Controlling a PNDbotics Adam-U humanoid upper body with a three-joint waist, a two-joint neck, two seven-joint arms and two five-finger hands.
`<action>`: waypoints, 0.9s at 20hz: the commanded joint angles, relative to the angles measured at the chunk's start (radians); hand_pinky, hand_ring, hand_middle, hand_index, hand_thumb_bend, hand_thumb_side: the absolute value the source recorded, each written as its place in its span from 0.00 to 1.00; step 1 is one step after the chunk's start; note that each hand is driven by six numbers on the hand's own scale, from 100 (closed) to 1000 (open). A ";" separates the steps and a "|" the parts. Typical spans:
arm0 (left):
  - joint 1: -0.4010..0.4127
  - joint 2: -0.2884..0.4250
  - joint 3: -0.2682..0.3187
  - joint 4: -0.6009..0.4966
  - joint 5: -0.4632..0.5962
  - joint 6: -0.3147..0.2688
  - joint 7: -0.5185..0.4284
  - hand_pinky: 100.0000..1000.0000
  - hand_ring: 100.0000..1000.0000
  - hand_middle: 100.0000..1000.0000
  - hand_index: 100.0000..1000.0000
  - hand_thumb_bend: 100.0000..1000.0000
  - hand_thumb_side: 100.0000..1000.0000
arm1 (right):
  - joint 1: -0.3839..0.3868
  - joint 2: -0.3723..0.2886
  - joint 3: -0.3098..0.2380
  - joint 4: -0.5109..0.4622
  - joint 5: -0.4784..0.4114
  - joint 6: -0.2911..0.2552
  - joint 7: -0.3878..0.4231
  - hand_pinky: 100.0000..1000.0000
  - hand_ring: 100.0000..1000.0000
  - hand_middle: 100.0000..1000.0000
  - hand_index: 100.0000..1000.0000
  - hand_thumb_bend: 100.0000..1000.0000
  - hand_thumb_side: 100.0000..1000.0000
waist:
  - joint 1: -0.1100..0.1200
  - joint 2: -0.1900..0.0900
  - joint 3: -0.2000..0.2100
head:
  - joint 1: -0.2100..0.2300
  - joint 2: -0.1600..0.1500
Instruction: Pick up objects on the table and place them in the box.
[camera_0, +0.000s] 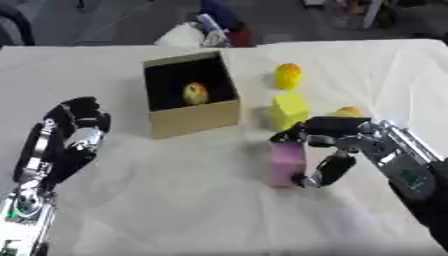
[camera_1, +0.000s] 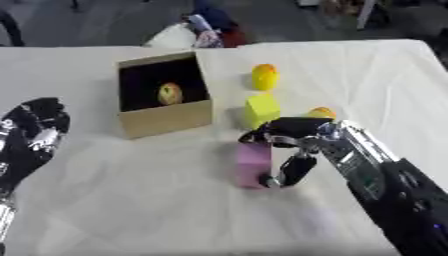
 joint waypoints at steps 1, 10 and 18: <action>-0.006 0.016 0.002 -0.016 0.003 -0.001 0.000 0.71 0.70 0.64 0.76 0.27 0.37 | -0.017 -0.014 -0.025 -0.022 0.004 0.018 -0.078 0.68 0.65 0.45 0.81 0.11 0.11 | -0.010 -0.024 0.001 | 0.001 0.005; -0.004 0.016 0.002 -0.016 0.004 -0.001 0.000 0.71 0.70 0.64 0.76 0.26 0.37 | -0.174 -0.051 -0.084 -0.107 -0.151 0.106 -0.111 0.66 0.63 0.46 0.82 0.03 0.02 | -0.011 -0.028 0.003 | 0.002 0.005; -0.012 0.013 -0.006 -0.016 0.007 -0.003 -0.008 0.71 0.70 0.64 0.76 0.26 0.37 | -0.438 0.077 -0.081 0.228 -0.181 0.109 -0.095 0.67 0.66 0.50 0.83 0.00 0.00 | -0.004 -0.019 0.036 | -0.027 -0.012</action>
